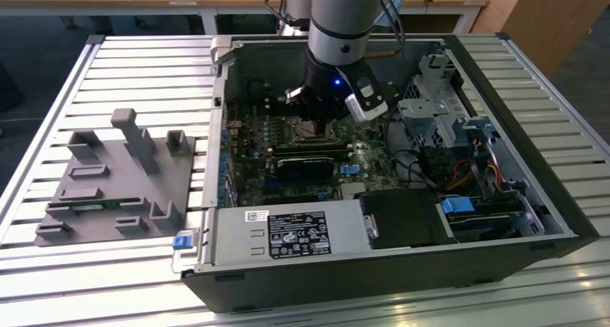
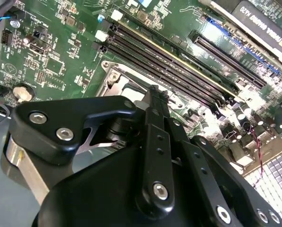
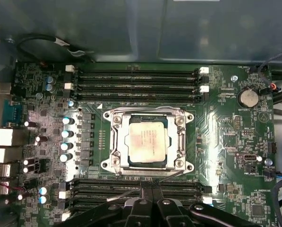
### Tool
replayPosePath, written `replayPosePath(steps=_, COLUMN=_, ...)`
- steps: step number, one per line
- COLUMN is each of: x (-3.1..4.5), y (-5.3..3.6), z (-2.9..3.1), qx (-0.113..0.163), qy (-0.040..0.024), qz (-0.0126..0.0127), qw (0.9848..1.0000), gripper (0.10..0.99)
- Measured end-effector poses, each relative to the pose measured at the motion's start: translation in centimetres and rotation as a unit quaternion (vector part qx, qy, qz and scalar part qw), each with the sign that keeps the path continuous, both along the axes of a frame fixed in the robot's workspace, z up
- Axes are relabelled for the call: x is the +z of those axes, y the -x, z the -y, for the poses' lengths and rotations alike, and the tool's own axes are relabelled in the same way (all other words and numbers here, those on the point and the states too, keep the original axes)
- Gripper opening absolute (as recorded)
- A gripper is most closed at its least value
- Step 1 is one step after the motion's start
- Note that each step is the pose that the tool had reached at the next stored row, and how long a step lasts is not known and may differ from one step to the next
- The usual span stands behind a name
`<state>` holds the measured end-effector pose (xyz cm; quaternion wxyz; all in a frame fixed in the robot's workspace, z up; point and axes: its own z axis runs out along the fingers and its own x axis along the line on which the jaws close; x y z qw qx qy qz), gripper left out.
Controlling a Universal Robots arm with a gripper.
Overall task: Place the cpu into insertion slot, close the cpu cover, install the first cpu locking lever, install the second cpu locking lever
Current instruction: 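Install the second cpu locking lever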
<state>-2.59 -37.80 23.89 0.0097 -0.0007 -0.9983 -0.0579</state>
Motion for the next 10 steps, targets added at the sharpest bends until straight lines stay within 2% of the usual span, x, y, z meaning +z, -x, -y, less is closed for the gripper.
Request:
replayPosePath(steps=4, x=-0.05, y=0.24, z=0.07, qx=0.0, qy=0.0, qz=0.0, qw=1.0, gripper=0.11)
replayPosePath(steps=8, x=-0.18, y=1.21, z=0.14, qx=0.0, qy=-0.0001, qz=0.0, qw=1.0, gripper=0.11)
replayPosePath(steps=10, x=-0.37, y=1.34, z=0.14, qx=0.0, qy=-0.0001, qz=0.0, qw=1.0, gripper=0.11)
